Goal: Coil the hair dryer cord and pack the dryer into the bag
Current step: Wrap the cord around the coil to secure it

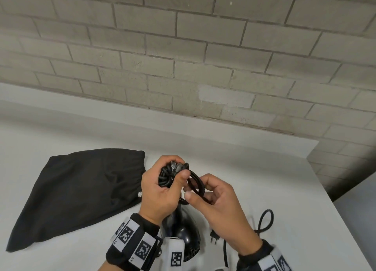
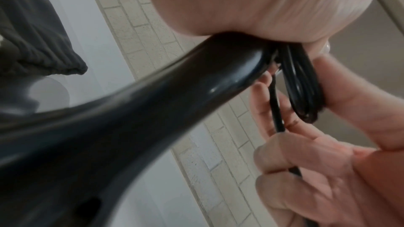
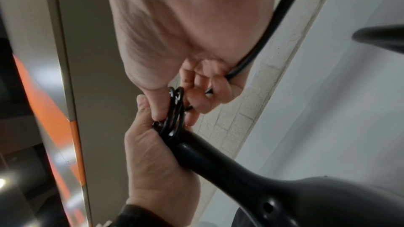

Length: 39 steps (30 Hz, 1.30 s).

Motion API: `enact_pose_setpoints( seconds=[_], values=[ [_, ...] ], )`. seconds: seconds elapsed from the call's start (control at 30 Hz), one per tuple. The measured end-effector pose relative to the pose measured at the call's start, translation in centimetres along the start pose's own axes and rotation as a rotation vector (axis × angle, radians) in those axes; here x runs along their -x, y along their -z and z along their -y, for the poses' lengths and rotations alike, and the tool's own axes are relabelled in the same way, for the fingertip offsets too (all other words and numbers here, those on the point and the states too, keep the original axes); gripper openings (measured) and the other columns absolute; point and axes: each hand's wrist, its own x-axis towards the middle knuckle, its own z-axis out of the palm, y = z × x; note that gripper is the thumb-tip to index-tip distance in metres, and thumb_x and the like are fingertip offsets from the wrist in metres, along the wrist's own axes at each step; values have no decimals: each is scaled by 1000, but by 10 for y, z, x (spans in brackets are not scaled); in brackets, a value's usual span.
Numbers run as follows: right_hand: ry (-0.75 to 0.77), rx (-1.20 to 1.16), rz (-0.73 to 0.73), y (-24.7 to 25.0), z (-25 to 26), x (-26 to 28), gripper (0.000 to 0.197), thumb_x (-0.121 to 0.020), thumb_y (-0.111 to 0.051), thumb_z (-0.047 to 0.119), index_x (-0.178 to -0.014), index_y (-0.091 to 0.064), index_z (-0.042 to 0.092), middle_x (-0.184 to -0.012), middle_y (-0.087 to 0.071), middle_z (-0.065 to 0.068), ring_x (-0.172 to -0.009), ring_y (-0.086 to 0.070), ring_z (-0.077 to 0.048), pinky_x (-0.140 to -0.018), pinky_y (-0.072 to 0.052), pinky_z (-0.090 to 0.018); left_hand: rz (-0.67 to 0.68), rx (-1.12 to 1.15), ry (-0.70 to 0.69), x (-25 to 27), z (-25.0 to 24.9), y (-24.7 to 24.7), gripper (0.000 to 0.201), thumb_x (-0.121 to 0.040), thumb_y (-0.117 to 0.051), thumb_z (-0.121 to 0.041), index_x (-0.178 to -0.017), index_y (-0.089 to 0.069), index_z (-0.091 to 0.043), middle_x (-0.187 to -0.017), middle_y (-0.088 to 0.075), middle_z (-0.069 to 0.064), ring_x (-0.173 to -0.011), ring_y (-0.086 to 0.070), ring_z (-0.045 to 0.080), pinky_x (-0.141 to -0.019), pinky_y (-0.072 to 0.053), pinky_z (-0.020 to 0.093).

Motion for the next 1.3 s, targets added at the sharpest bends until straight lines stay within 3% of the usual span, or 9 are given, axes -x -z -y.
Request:
enact_pose_setpoints(
  seconds=[0.13,0.27,0.6,0.73,0.83,0.97,1.13,1.23,1.3],
  values=[
    [4,84,41,8,-1,-3,4,-87,-72,19,-87,-69,22,-82,-70,2,-67,-61,-13,-68,-52,-28,47,-55,11,-3,-1,-1,34,-90,-62,-53,-97,-63,-20,-86,-64,-10,-75,-66,9,-70,-52,19],
    [5,114,90,17,2,-8,3,-89,-69,15,-89,-68,18,-89,-71,-8,-93,-70,-24,-88,-57,-37,160,-111,131,-10,-4,3,24,-84,-68,-41,-98,-69,-21,-93,-69,-6,-89,-68,16,-80,-52,24],
    [176,323,-33,8,3,-6,5,-93,-62,22,-95,-67,23,-88,-71,11,-93,-66,-10,-76,-46,-12,420,-271,338,-38,-30,22,19,-86,-74,-29,-104,-68,-29,-95,-72,-14,-92,-67,4,-82,-50,15],
    [218,368,-75,7,4,-4,7,-95,-60,25,-98,-67,25,-89,-70,11,-92,-64,-11,-74,-44,-12,537,-328,293,-36,-31,20,28,-95,-62,-37,-123,-58,-37,-94,-69,-9,-85,-67,17,-82,-52,32],
    [214,340,-96,6,7,-4,9,-96,-59,23,-100,-67,24,-90,-71,13,-94,-66,-8,-81,-50,-17,467,-278,233,-30,-29,12,14,-97,-60,-32,-111,-62,-32,-92,-67,-10,-79,-65,20,-77,-51,37],
    [217,326,-150,5,12,-6,8,-96,-60,22,-99,-67,25,-87,-70,13,-88,-65,-6,-77,-50,-19,311,-214,169,-20,-23,0,15,-96,-58,-28,-110,-60,-25,-93,-65,-13,-84,-64,14,-74,-51,25],
    [463,593,-526,-3,4,-4,32,-85,-73,22,-111,-55,27,-109,-51,10,-100,-54,-10,-87,-41,-15,144,-145,150,-13,-19,-10,16,-93,-60,-23,-108,-58,-27,-100,-64,-16,-91,-63,4,-77,-45,7],
    [659,905,-614,-9,-1,-4,15,-86,-71,20,-99,-66,18,-92,-50,0,-75,-49,-16,-63,-45,-25,74,-121,126,-8,-19,-16,20,-91,-59,-19,-107,-55,-30,-100,-64,-21,-91,-63,0,-79,-44,6],
    [617,987,-574,-11,-2,-5,15,-92,-62,24,-100,-70,14,-83,-53,-1,-58,-48,-15,-45,-45,-26,29,-117,110,-5,-17,-18,21,-91,-59,-18,-107,-55,-30,-99,-64,-25,-90,-63,-2,-78,-44,6]
  ],
)
